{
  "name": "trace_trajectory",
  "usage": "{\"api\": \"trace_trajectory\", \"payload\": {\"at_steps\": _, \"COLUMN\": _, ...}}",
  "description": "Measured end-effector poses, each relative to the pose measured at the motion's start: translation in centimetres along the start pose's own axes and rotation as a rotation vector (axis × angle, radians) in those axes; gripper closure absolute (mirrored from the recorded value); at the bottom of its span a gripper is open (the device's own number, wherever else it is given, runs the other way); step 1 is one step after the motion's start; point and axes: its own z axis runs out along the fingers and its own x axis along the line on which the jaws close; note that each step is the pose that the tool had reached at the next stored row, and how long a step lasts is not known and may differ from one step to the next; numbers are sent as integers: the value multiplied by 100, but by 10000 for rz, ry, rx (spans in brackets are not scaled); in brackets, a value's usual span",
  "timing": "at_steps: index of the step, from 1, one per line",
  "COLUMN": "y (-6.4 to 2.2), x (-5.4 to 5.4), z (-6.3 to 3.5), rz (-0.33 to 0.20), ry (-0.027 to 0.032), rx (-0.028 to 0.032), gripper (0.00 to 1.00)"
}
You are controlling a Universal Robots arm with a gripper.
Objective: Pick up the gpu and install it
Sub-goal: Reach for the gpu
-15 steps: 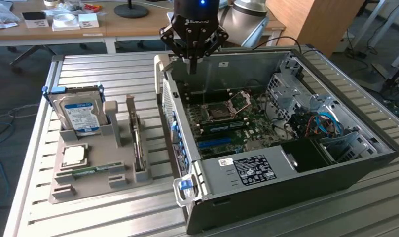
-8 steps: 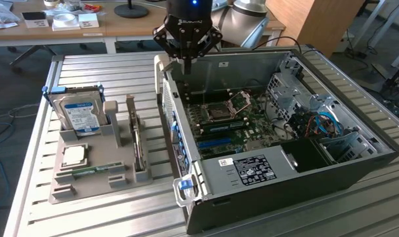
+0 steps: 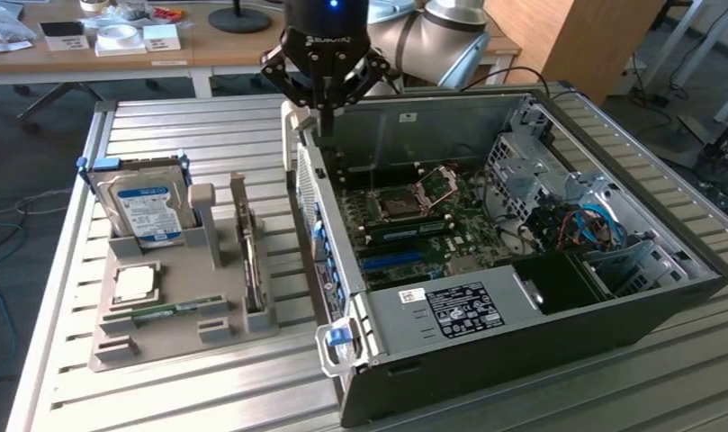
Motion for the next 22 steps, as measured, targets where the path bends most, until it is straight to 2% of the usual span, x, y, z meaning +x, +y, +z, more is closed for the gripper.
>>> {"api": "trace_trajectory", "payload": {"at_steps": 15, "y": -21, "x": 287, "z": -12, "rz": -4, "ry": -69, "rx": -5, "gripper": 89}}
{"api": "trace_trajectory", "payload": {"at_steps": 22, "y": -28, "x": 379, "z": -16, "rz": -4, "ry": -88, "rx": -7, "gripper": 89}}
